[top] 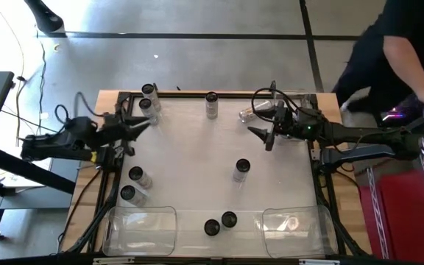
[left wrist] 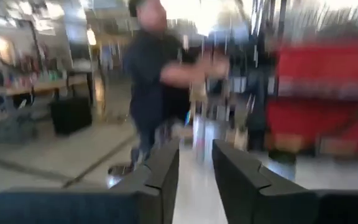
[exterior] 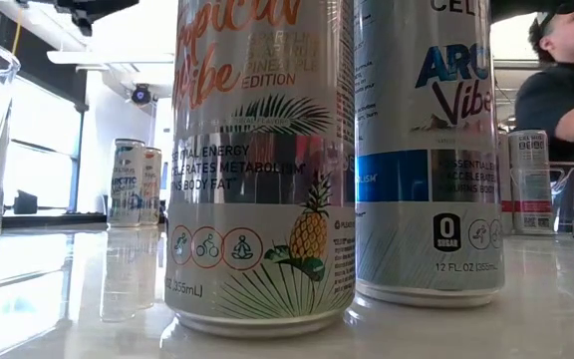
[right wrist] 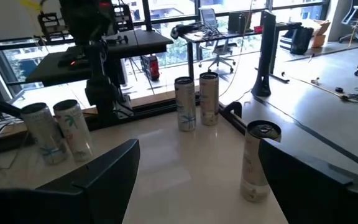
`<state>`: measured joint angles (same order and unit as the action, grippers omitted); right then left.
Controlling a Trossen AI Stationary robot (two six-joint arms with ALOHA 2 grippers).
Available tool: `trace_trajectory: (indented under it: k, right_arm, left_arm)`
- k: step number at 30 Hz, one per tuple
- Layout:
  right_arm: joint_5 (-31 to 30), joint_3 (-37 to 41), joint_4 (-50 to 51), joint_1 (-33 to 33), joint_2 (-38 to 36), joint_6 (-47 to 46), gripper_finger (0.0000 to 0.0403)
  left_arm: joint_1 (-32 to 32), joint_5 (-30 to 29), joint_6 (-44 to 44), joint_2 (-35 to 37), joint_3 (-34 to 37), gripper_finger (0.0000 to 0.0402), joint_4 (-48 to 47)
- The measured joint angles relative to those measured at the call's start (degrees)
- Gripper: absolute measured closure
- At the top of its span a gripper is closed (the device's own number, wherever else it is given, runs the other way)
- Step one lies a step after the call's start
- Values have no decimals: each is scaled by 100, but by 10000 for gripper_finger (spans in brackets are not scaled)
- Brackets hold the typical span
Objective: Sort soda cans
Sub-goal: Put the white-pink soda can into the top transparent bin
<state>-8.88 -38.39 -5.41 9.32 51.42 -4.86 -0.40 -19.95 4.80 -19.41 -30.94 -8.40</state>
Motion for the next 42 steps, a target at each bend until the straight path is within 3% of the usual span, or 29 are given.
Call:
trace_trajectory:
  k: [6, 11, 17, 21, 24, 34, 42]
  right_arm:
    - [0, 0, 0, 0, 0, 42, 77]
    - [0, 0, -3, 0, 13, 111, 77]
    - [0, 0, 1, 0, 149, 347, 77]
    - [2, 0, -14, 0, 317, 491, 77]
    - [2, 0, -39, 0, 450, 535, 77]
    - [7, 0, -57, 0, 634, 535, 77]
    - [11, 0, -129, 0, 634, 533, 77]
  left_arm:
    - [0, 74, -5, -1632, -1844, 269, -2819]
    - [0, 596, -989, -2562, -3230, 238, -5056]
    - [-198, 1692, -2644, -2981, -3727, 204, -6744]
    - [-646, 1844, -3729, -3157, -3727, 198, -7722]
    - [-1107, 1807, -4177, -3328, -3726, 197, -8103]
    - [-2504, 1761, -4621, -4146, -3727, 197, -8091]
    - [-3143, 1344, -4915, -4423, -3725, 196, -7926]
